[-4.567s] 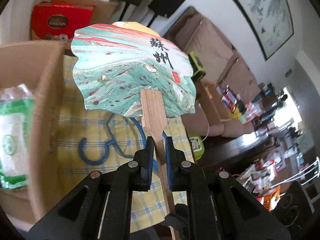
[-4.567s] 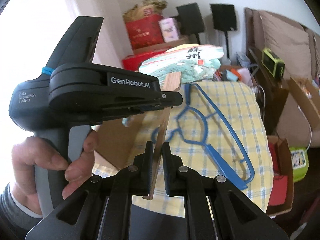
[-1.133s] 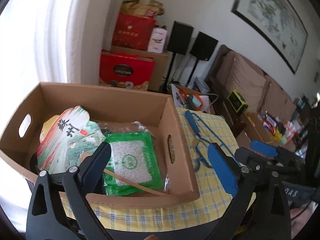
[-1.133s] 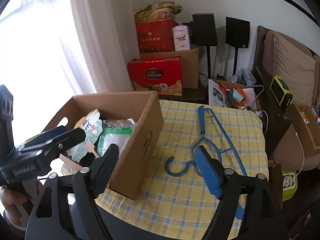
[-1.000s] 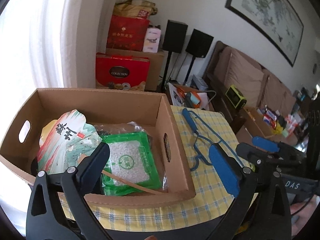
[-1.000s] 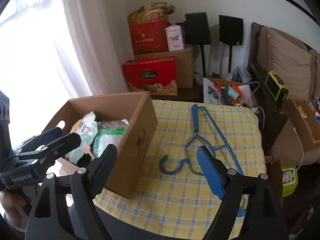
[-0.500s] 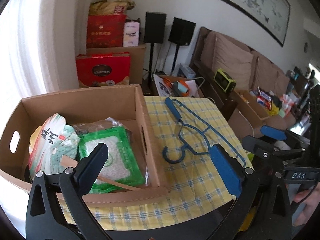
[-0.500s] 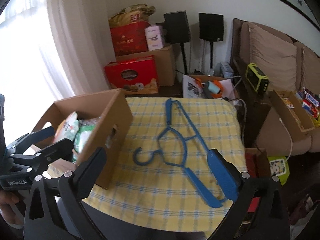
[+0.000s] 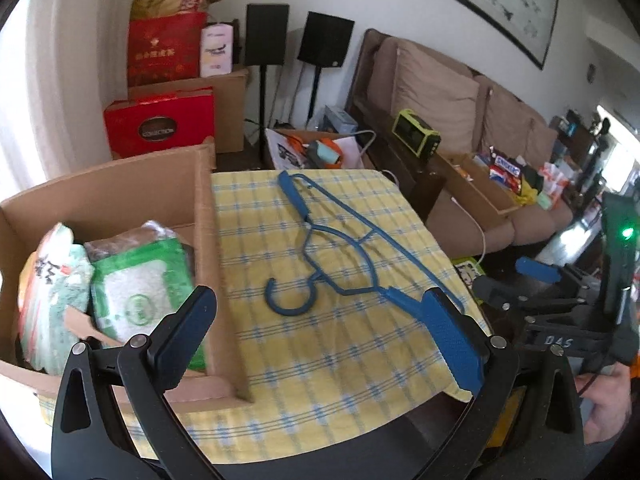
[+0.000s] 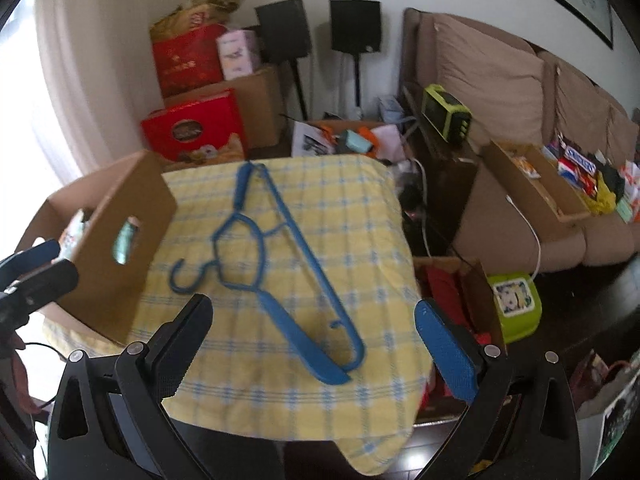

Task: Organize objects
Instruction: 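Move both grippers back to the blue plastic hanger on the table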

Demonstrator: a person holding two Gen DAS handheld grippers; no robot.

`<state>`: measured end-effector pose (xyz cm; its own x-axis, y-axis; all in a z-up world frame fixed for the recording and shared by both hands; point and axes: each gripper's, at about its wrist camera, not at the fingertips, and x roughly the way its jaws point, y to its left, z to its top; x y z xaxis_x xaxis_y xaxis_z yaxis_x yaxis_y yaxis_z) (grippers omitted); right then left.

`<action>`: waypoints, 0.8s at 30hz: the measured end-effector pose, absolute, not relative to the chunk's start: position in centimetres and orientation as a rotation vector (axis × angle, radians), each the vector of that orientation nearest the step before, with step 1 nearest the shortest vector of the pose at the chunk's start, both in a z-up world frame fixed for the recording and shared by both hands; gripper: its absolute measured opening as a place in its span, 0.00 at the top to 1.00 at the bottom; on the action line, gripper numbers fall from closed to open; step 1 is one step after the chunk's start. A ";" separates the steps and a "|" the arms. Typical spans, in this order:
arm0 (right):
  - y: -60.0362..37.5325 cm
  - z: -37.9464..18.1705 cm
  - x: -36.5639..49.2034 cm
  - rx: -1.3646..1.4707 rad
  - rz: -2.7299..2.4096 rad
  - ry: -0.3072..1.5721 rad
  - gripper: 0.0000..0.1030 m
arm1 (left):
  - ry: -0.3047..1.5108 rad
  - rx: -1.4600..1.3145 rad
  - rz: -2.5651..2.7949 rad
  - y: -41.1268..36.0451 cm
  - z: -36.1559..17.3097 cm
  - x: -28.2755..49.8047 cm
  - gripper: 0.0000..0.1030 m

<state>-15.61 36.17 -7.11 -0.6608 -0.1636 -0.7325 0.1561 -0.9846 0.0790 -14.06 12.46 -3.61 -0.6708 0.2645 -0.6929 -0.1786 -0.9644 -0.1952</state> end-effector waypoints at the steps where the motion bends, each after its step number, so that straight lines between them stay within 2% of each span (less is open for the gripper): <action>1: 36.5 -7.4 -15.6 1.205 -2.716 -0.015 0.01 | -0.170 -1.135 2.649 12.8 -3.7 -14.3 0.00; 9: 37.1 -9.8 -15.5 1.227 -2.672 0.026 0.01 | -0.215 -1.208 2.565 15.4 -5.4 -16.1 0.00; 20: 35.8 -12.7 -16.0 1.218 -2.606 0.115 0.01 | -0.158 -1.281 2.522 19.1 -8.0 -18.9 0.01; 24: 36.0 -13.6 -16.5 1.222 -2.586 0.094 0.02 | -0.144 -1.292 2.522 19.9 -8.9 -19.9 0.01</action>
<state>-16.50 35.98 -13.59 -0.6035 -0.2219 -0.7658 0.2771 -0.9590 0.0595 -19.92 19.92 -8.89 -0.5491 0.3113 -0.7756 -0.2208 -0.9491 -0.2246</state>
